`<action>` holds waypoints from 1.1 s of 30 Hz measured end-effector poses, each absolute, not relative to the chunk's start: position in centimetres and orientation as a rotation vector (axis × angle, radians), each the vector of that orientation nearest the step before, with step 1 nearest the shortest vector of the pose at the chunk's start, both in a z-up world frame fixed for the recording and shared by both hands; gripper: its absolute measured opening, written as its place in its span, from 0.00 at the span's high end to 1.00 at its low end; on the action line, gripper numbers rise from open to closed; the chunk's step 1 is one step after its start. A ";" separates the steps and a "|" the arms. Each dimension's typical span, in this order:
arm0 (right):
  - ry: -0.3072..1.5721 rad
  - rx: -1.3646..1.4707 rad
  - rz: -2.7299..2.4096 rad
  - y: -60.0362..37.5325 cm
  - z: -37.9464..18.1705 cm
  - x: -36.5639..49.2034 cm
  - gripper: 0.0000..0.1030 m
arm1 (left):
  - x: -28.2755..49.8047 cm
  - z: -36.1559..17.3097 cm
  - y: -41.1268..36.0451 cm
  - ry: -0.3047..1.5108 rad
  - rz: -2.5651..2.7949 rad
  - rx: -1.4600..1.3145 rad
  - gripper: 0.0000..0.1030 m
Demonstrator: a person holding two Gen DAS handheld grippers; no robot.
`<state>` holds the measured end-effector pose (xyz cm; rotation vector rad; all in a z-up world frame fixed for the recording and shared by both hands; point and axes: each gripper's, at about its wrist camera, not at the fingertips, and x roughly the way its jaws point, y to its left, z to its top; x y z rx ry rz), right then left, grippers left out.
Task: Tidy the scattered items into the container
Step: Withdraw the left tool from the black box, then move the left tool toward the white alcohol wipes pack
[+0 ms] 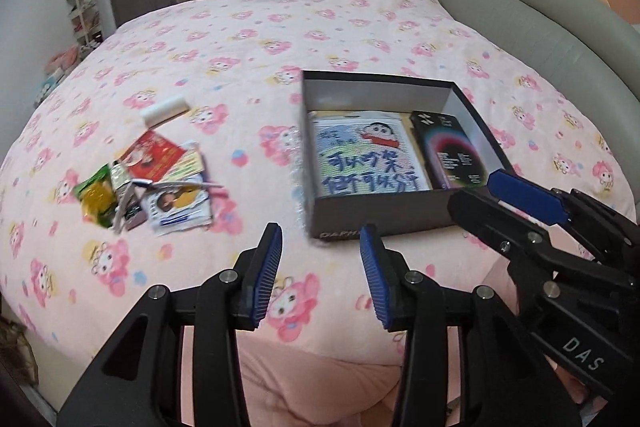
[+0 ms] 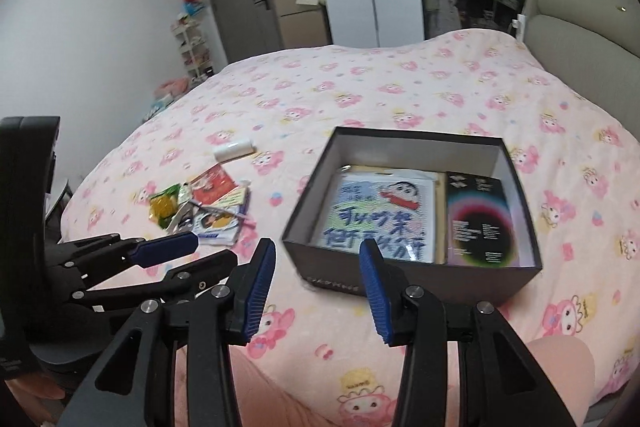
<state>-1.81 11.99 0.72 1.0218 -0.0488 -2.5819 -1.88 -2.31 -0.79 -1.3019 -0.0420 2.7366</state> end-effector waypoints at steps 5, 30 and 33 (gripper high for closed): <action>-0.011 1.046 -2.535 10.0 -0.7 -1.2 0.61 | -0.5 -1.4 -4.6 -0.081 2.776 -1.306 0.55; 0.186 1.216 -2.233 -7.0 -9.3 -13.1 0.62 | -8.0 -13.3 -22.6 -1.045 2.822 -1.568 0.58; 0.192 1.276 -2.204 -8.0 -11.4 -14.4 0.62 | -10.6 -15.5 -24.2 -1.162 2.746 -1.627 0.58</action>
